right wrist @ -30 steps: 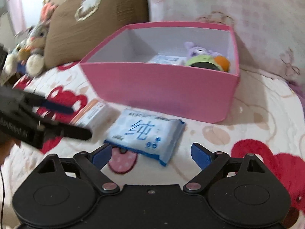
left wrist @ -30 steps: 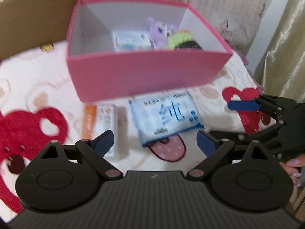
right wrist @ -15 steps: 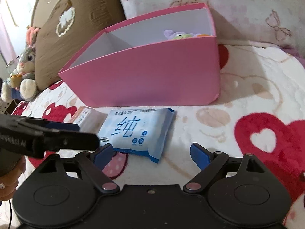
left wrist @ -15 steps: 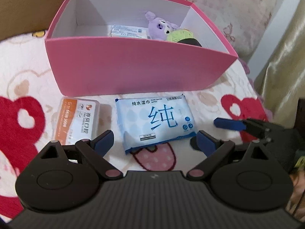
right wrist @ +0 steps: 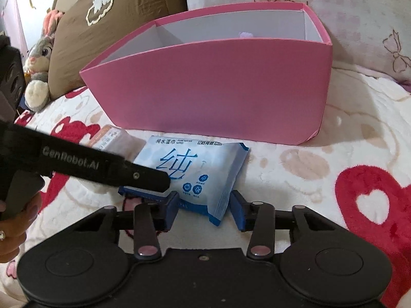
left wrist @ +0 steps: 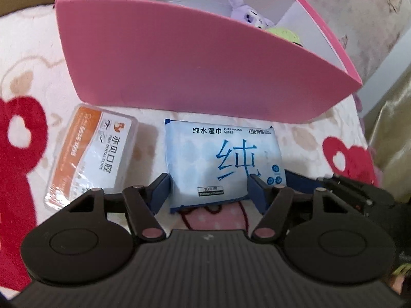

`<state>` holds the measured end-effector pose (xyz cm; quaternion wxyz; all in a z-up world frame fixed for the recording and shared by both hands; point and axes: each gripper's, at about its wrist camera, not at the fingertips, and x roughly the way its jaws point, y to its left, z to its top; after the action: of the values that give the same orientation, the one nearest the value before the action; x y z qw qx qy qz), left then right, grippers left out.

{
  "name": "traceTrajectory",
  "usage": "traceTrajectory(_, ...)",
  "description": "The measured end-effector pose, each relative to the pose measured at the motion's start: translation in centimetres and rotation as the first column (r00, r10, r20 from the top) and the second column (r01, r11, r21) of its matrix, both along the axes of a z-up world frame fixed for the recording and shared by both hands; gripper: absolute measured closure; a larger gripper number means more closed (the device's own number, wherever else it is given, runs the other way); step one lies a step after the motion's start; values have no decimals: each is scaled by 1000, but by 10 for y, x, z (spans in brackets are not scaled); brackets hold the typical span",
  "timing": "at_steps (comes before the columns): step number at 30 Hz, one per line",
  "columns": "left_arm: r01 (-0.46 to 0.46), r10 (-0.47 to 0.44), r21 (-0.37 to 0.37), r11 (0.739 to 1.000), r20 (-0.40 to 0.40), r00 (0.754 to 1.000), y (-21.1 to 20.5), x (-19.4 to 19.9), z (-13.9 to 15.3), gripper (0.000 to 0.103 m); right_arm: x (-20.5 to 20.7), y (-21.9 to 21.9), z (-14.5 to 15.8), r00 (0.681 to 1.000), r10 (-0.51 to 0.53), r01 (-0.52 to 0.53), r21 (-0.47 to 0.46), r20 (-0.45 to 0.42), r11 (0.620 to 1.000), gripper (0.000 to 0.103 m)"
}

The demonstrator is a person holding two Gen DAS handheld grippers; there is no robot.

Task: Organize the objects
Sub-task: 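Move the left tool down to the blue-white wet wipes pack, then close the left gripper on the wipes pack and lift it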

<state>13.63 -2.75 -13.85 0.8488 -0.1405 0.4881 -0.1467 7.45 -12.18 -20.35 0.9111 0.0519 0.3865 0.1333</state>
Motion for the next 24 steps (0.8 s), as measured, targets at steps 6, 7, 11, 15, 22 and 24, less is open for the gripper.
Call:
traceTrajectory(6, 5, -6, -66, 998, -13, 1000, -3, -10, 1, 44, -7, 6, 12, 998, 53, -54, -66, -22, 996, 66)
traceTrajectory(7, 10, -12, -83, 996, -28, 1000, -3, -11, 0, 44, -10, 7, 15, 997, 67, -70, -89, -33, 994, 66)
traceTrajectory(11, 49, -63, -145, 988, -87, 994, -2, -15, -2, 53, -25, 0, 25, 989, 123, -133, -145, -76, 980, 58)
traceTrajectory(15, 28, -38, -116, 993, -85, 996, -1, -12, -5, 59, -25, -15, 22, 988, 108, -118, -85, -109, 989, 56)
traceTrajectory(22, 10, -14, -99, 995, -37, 999, -7, -17, -9, 66, -15, -41, 14, 987, 1, 18, 118, -161, 993, 55)
traceTrajectory(24, 10, -13, -100, 995, -34, 999, -5, -17, -9, 67, -15, -44, 11, 986, -21, 47, 150, -168, 988, 55)
